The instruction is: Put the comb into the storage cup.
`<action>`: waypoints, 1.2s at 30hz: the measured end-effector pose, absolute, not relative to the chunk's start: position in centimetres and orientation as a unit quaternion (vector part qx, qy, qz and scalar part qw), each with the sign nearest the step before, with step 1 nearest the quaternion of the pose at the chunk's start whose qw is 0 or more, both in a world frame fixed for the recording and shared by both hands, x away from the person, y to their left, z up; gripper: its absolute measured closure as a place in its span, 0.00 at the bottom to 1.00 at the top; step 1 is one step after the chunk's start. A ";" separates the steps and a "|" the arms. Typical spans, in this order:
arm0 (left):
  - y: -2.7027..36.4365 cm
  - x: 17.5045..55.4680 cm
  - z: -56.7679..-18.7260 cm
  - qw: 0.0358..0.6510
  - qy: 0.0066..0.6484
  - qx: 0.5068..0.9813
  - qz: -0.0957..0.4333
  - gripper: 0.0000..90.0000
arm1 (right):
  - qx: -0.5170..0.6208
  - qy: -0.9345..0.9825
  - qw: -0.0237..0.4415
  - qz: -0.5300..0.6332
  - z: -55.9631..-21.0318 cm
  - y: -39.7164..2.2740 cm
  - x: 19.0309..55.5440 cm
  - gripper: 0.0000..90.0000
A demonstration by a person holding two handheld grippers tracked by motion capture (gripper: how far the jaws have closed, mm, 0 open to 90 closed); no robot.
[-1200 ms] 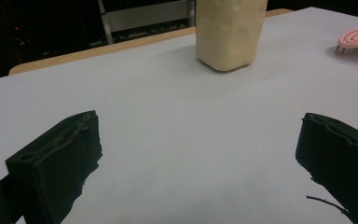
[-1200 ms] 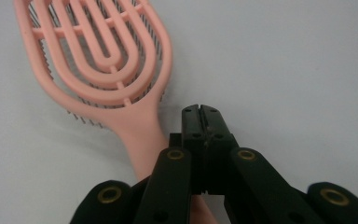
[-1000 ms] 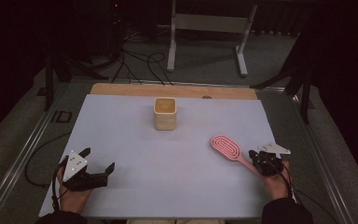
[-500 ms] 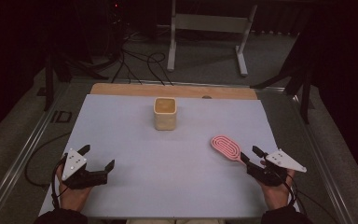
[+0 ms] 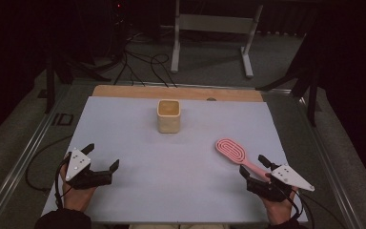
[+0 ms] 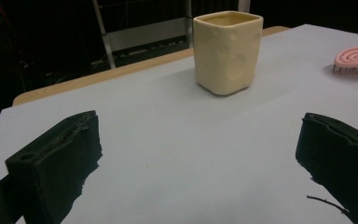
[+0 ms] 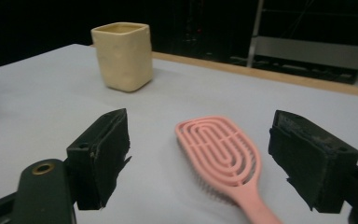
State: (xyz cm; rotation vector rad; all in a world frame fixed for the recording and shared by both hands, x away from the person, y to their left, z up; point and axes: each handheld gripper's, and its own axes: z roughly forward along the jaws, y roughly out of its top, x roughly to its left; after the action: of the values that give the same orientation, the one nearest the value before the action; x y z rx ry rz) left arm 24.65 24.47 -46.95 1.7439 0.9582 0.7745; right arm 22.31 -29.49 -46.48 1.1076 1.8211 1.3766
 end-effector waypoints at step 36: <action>24.9 24.0 -48.2 0.471 0.404 0.706 0.341 0.00 | 0.431 0.701 0.258 0.507 -45.6 -30.0 23.4 0.10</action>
State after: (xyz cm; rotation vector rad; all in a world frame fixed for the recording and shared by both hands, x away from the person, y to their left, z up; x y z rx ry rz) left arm 24.04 24.87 -48.16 1.7304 0.9900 0.8343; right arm 23.40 -29.97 -45.56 1.1679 1.9004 1.3738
